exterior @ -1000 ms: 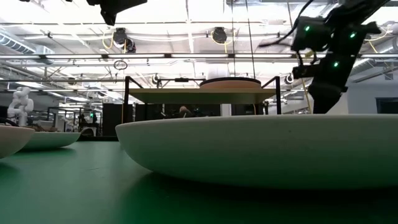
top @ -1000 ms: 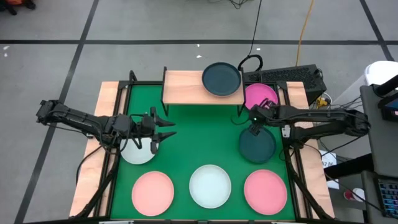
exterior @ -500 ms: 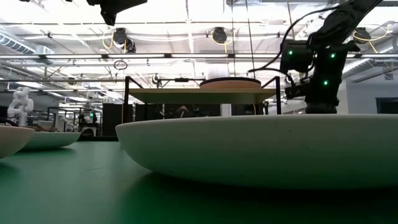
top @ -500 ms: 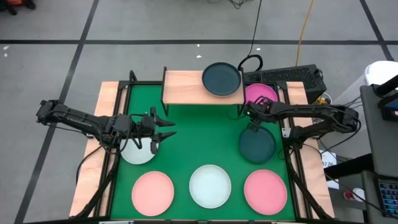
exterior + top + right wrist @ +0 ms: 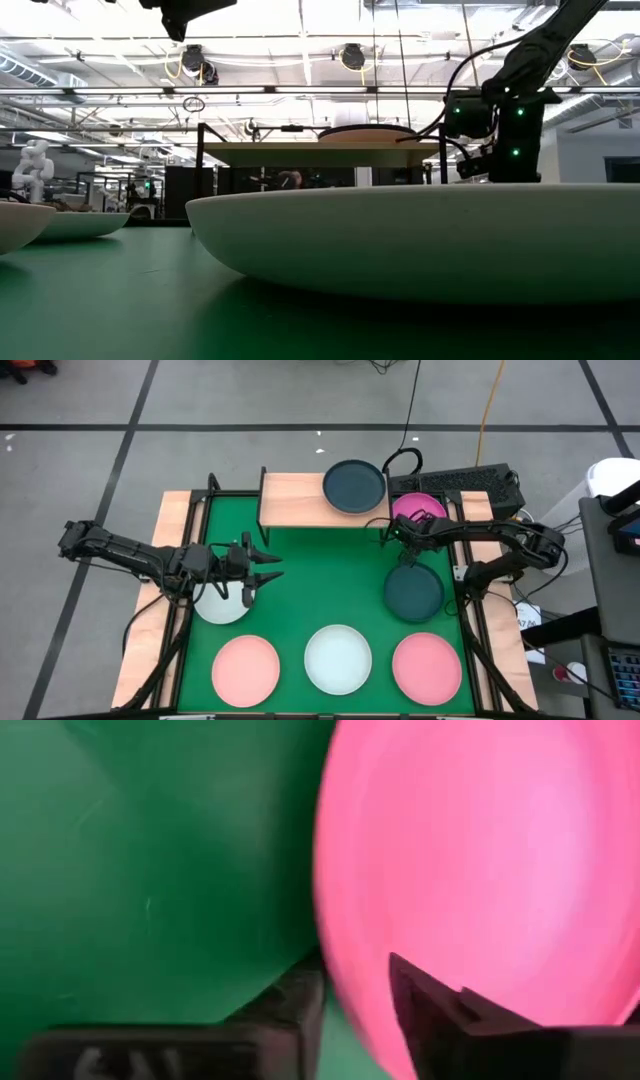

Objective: Place and stack plates onto a shelf
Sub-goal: Stack the pink plate on top of the black plate

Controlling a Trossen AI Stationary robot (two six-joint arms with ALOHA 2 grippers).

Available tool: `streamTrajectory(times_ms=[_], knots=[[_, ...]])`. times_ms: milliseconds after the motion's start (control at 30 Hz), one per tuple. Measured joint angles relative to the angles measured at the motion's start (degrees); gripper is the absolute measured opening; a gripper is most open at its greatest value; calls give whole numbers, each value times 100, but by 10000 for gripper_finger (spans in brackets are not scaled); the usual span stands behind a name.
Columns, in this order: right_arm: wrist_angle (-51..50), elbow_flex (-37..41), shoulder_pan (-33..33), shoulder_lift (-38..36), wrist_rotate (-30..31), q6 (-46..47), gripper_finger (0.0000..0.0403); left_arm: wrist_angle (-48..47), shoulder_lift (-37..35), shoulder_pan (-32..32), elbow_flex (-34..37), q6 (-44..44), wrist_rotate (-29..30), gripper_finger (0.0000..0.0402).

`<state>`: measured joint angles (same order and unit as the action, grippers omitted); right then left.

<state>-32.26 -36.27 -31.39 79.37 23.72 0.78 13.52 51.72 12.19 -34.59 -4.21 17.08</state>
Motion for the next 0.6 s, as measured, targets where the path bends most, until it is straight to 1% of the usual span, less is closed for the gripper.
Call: streamTrajectory(times_ms=[100, 133, 267, 333, 500, 600], knots=[[-77, 0, -5, -33, -23, -41, 21, -19, 0, 0, 0, 0, 0, 170], [-78, -7, -5, -70, 34, -41, 13, -32, 0, 0, 0, -2, 0, 170], [-339, -10, 42, -367, 14, 128, 6, -43, 0, 0, 0, -4, 0, 170], [-554, -39, 83, -662, 3, 324, 4, -44, 0, 0, 0, -4, 0, 170], [-741, -152, 213, -1651, -19, 781, 2, -50, 0, 0, 0, -17, 0, 170], [-618, -266, 308, -2309, -24, 933, 2, -48, 0, 0, 0, -20, 0, 170]])
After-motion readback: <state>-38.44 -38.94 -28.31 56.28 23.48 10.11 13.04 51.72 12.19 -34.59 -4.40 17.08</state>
